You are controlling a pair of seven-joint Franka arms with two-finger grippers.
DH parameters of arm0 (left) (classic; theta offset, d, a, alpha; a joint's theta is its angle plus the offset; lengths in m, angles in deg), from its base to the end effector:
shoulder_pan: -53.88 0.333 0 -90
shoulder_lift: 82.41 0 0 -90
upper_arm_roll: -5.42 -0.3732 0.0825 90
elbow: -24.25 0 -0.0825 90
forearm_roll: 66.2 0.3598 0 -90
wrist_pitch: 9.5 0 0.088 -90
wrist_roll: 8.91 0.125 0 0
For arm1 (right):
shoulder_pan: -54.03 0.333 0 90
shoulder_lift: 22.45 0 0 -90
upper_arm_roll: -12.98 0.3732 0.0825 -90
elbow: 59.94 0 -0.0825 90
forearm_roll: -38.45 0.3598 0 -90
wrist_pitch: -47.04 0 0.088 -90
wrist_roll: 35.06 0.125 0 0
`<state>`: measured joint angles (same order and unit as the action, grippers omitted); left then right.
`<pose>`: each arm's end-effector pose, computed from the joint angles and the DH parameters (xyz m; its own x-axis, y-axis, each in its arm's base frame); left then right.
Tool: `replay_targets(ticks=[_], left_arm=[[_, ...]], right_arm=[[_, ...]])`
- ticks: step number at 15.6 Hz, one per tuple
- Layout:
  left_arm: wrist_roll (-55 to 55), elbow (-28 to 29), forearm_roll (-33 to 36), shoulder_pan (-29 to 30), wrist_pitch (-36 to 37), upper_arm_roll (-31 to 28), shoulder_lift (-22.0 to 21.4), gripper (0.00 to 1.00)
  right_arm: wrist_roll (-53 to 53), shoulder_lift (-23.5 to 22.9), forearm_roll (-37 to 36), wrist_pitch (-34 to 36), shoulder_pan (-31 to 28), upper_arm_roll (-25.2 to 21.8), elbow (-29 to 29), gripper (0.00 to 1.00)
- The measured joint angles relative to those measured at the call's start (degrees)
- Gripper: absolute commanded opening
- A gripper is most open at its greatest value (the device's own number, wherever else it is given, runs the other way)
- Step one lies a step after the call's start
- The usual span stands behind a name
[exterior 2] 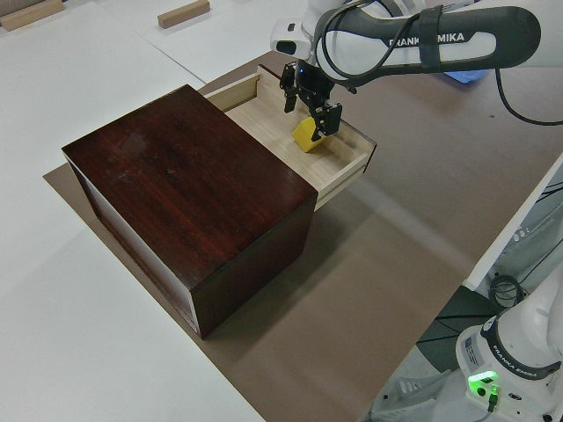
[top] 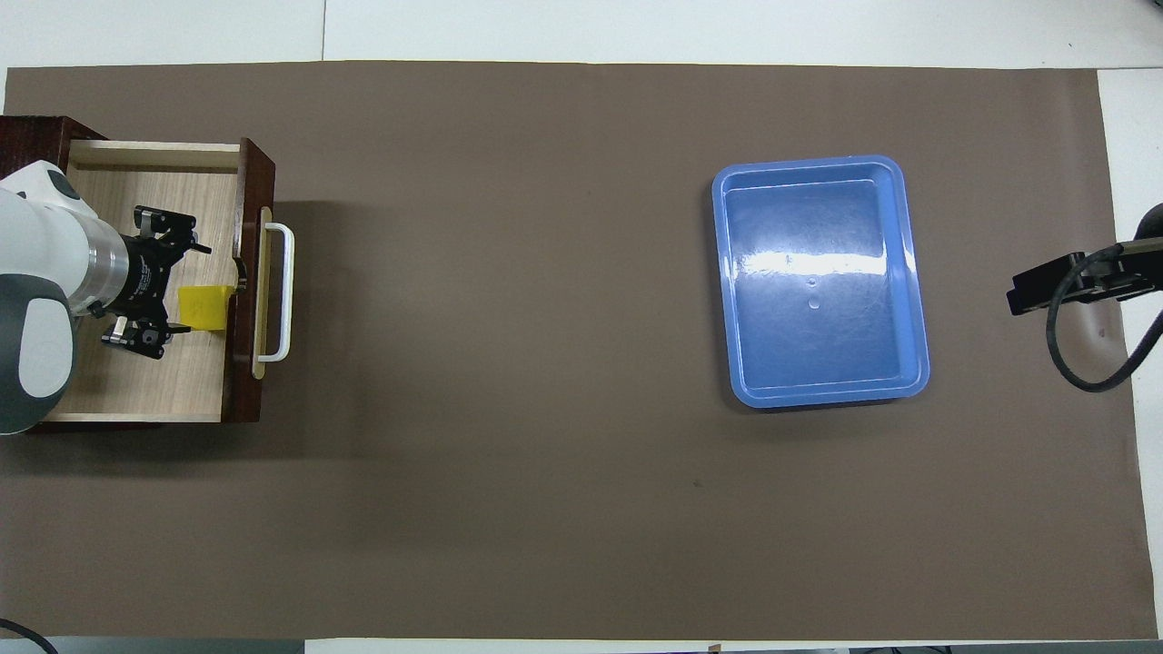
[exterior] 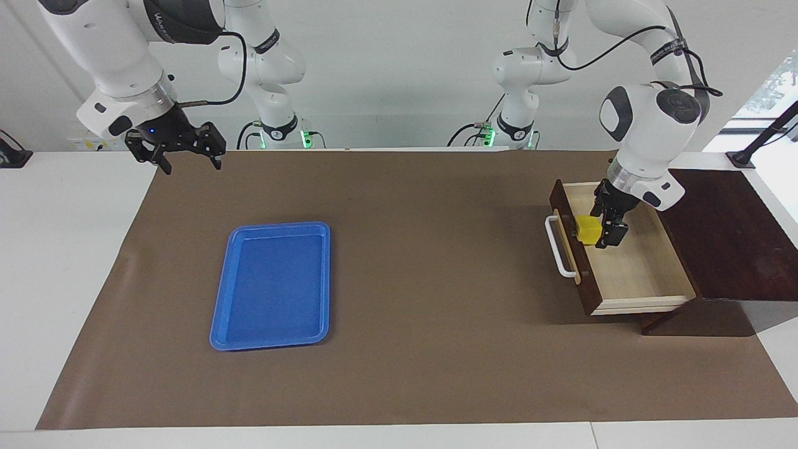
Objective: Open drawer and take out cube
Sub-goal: 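Reach into the open drawer and grasp the yellow cube with the left gripper, then lift the yellow cube with the left gripper while the right gripper approaches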
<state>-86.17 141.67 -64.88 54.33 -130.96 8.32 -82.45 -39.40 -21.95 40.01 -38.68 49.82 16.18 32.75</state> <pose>0.5359 -0.0215 0.4956 0.2716 0.9617 0.0356 0.9597 -0.2735 0.0648 0.5153 -0.0054 0.6415 0.9921 0.0601 -0.1103 0.0566 -0.9978 -0.0352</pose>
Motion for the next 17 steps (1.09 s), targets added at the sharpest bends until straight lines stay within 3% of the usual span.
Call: replay_targets(ticks=[5, 8, 14, 17], left_arm=[[0.0, -0.3, 0.0, 0.0, -0.2, 0.0, -0.1, 1.0], [0.1, -0.4, 0.0, 0.6, 0.0, -0.1, -0.6, 1.0], [-1.0, 0.3, 0.0, 0.8, 0.0, 0.0, -0.7, 1.0], [-4.0, 2.1, 0.0, 0.8, 0.0, 0.0, -0.7, 1.0]], right_arm=[[20.6, 3.3, 8.2, -6.8, 1.3, 0.6, 10.3, 1.0], [35.6, 3.0, 15.6, -10.2, 2.6, 0.9, 13.9, 1.0], [58.3, -3.4, 29.8, -20.4, 8.1, 0.9, 16.5, 1.0], [64.1, -6.4, 35.5, -25.9, 12.2, 1.0, 17.5, 1.0]])
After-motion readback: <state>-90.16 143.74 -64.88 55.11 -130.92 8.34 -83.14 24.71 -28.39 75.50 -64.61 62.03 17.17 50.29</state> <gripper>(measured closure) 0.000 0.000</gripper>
